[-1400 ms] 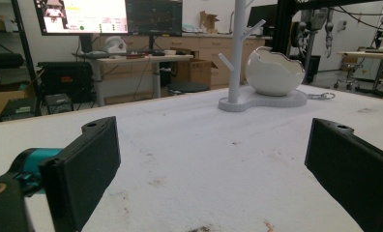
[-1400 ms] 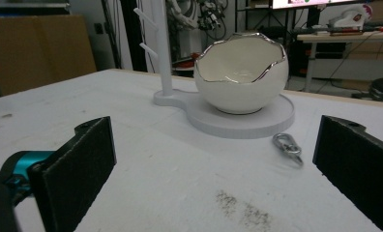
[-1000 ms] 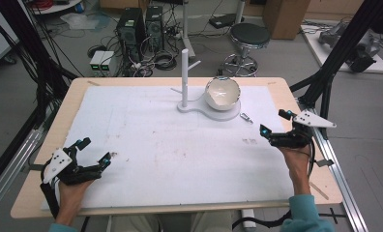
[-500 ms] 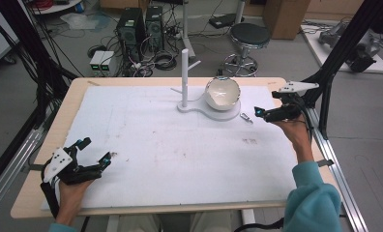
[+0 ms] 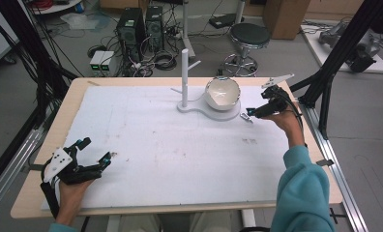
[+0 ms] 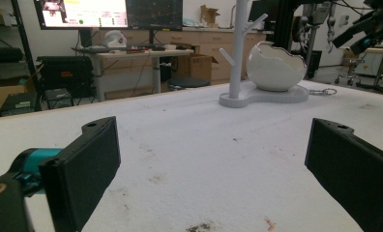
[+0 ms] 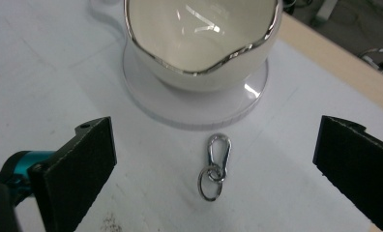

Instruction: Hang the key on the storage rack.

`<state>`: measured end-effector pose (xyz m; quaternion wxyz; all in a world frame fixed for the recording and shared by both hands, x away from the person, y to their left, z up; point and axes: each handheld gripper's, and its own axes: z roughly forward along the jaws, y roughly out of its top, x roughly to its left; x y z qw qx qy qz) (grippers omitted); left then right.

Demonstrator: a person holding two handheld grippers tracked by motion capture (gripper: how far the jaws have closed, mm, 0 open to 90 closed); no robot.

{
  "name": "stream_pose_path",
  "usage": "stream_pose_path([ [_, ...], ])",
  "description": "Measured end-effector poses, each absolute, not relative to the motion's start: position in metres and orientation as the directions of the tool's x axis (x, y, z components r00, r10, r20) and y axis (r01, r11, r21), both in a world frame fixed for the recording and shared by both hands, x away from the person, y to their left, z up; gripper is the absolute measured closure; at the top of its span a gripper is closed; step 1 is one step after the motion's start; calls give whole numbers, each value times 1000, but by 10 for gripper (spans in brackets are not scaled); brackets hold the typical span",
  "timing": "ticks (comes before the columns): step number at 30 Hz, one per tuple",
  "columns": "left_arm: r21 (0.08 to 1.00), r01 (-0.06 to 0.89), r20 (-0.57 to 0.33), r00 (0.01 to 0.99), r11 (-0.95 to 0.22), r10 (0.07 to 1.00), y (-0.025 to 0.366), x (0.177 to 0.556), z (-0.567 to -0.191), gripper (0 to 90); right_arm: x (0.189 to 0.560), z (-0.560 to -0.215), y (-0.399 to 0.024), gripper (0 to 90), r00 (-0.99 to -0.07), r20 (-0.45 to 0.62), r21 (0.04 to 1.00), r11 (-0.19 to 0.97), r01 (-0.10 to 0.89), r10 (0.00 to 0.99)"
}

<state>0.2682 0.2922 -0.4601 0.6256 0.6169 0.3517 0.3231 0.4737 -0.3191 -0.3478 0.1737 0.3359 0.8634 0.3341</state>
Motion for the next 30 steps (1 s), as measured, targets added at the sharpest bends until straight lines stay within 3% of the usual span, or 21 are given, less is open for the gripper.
stream_pose_path([
  [15, 999, 29, -40, 545, 29, 838, 292, 268, -460, 60, 495, -384, -312, 7, -715, -49, 516, 630, 580, 698],
  [17, 999, 28, -38, 545, 27, 837, 292, 268, -460, 60, 497, -387, -312, 48, -713, -42, 500, 632, 591, 700],
  [27, 999, 26, -35, 546, 25, 837, 292, 268, -460, 60, 504, -401, -309, 79, -687, -37, 421, 635, 647, 725],
  [30, 999, 26, -35, 546, 25, 837, 292, 268, -460, 60, 506, -402, -309, 161, -686, -16, 423, 627, 654, 727],
])
